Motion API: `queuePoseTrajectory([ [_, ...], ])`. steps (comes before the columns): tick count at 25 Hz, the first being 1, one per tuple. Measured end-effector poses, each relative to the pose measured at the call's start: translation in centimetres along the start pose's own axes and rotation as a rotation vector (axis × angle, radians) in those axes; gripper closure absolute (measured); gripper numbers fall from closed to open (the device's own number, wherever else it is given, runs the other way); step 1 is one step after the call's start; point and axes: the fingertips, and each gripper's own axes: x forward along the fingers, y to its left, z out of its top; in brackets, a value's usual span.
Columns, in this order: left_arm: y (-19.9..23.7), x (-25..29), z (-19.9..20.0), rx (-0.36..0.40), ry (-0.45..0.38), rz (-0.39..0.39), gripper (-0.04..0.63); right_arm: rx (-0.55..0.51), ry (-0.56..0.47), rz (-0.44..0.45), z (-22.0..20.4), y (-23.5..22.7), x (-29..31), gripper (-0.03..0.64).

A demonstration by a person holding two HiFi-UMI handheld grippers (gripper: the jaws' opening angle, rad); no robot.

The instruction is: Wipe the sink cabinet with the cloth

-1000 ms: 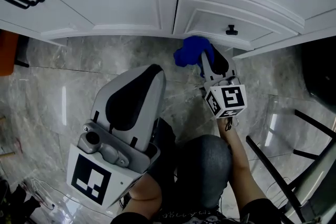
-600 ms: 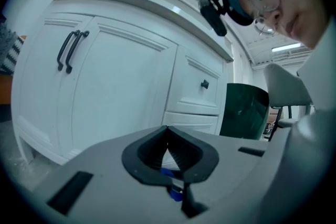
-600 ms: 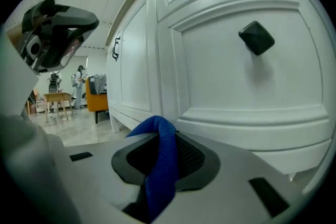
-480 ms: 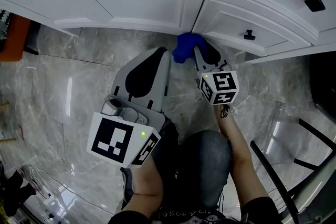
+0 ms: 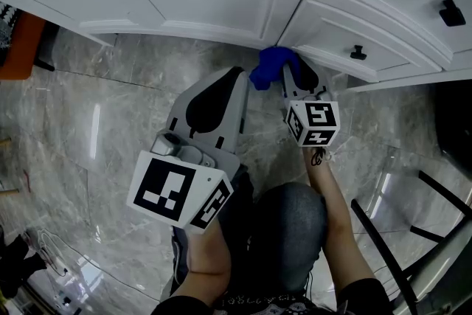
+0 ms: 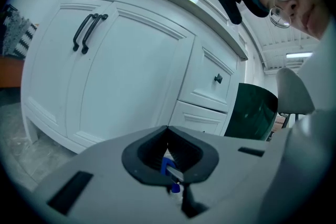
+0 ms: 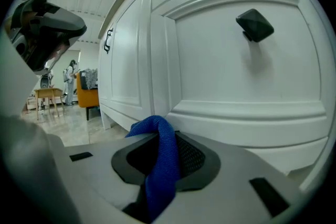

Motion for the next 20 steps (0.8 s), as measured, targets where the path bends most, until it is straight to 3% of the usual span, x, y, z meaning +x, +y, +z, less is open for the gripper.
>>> queuePoseTrajectory([
  [20,-1.1,0.2,-0.1,-0.017,-0.001,-0.037,0.591,0.046,0.002,-0.084,-0.5,-2.7,-1.8,0.526],
])
